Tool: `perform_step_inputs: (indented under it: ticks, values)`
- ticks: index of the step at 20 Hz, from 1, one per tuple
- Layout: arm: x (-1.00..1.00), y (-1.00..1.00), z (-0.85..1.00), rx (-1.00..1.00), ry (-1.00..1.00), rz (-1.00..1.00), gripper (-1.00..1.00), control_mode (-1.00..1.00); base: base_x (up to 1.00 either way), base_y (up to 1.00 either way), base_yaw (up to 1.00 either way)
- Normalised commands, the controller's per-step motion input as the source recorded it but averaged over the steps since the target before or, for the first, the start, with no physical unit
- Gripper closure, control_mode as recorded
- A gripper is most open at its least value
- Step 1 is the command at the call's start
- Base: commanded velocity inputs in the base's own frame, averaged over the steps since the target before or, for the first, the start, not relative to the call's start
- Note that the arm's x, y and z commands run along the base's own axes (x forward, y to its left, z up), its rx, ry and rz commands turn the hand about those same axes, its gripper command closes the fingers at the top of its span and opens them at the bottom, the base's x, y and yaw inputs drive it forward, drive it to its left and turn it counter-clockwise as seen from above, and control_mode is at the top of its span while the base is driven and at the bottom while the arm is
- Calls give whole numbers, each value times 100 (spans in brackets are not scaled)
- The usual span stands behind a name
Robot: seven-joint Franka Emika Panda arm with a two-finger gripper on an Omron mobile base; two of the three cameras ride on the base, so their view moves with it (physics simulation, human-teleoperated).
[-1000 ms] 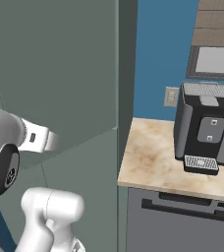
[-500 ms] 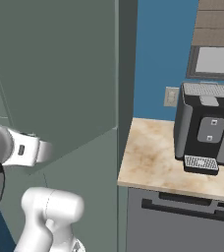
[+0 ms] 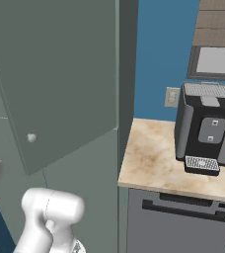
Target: Open the cabinet. Pick the sponge and place it next to the sink. Then close the cabinet.
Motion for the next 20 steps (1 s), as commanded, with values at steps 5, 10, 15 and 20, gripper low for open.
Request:
perform_step_inputs:
  ticks: [5, 10, 15, 20]
  values:
    - [-14, 70, 2, -10, -8, 5, -100, -100, 0, 0, 0]
    - [14, 73, 0, -19, -5, 0, -100, -100, 0, 0, 0]
    - [37, 50, 5, -20, -19, -1, -100, -100, 0, 0, 0]
    - [64, 5, 2, -7, -27, -3, -100, -100, 0, 0, 0]
